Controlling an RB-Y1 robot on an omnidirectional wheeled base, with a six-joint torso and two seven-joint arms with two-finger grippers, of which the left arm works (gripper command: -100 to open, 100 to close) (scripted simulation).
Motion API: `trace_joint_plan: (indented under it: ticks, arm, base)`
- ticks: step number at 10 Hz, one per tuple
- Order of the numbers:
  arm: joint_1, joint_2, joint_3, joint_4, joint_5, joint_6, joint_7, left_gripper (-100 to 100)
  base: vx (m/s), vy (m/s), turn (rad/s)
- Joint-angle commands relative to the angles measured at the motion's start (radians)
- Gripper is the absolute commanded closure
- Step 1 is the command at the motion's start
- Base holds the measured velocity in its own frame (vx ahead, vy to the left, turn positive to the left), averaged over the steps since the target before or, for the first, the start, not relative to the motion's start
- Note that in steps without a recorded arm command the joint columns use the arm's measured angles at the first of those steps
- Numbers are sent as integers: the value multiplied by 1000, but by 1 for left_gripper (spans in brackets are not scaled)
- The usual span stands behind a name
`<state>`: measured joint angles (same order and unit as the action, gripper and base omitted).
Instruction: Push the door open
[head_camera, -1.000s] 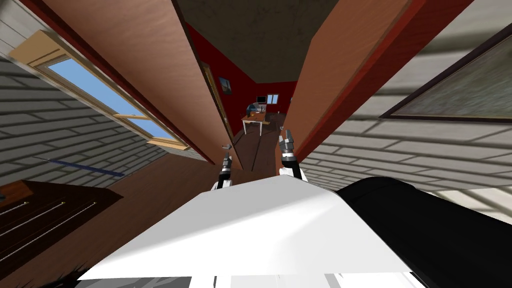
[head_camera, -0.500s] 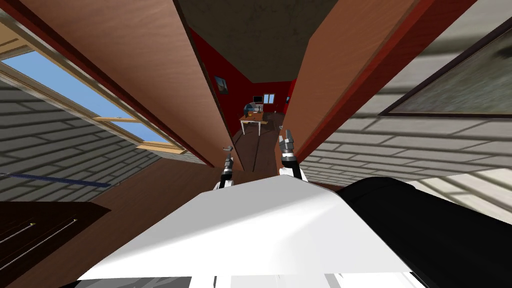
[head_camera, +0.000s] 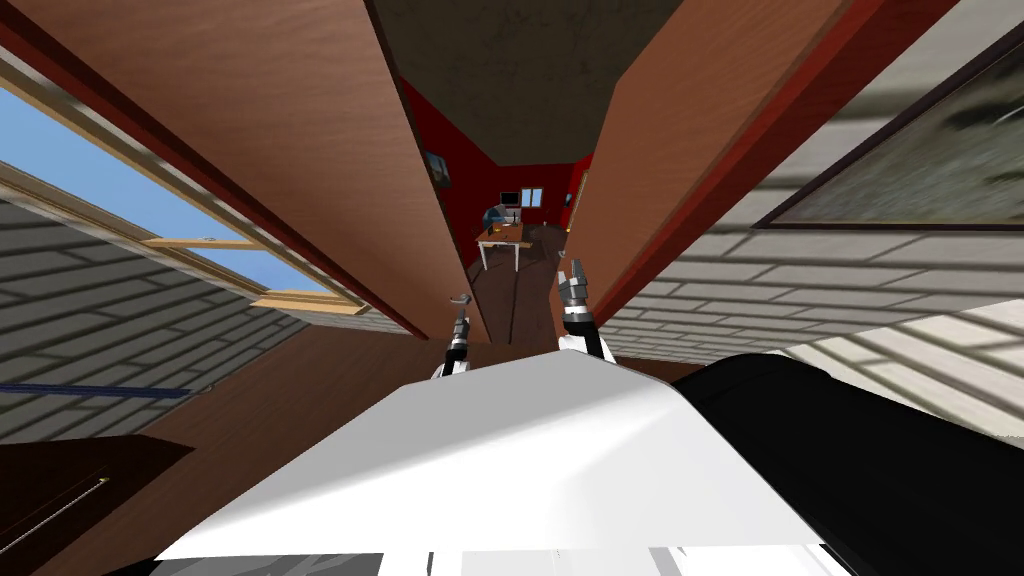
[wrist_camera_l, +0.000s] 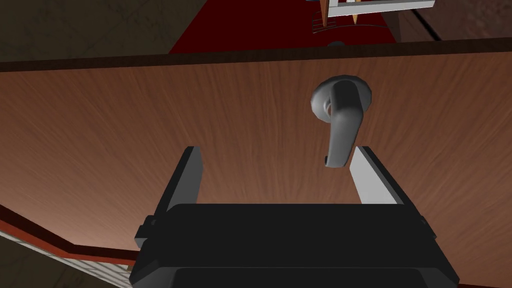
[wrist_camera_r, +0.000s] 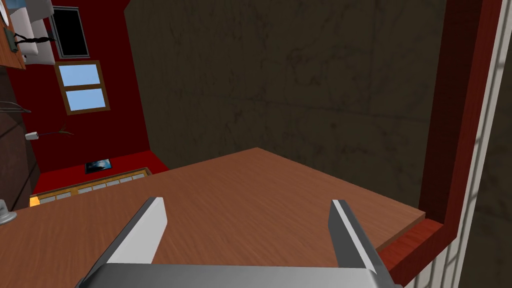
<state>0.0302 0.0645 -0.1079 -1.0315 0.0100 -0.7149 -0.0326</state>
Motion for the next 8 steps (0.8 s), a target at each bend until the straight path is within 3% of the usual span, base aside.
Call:
trace_joint_plan:
  ticks: [1, 8]
  arm:
    - [-7, -8, -4, 26, 2, 1, -4, -100]
    - [-60, -54, -11, 175, 11, -24, -16, -100]
  base:
    - [36, 188, -149]
    - [5, 189, -114]
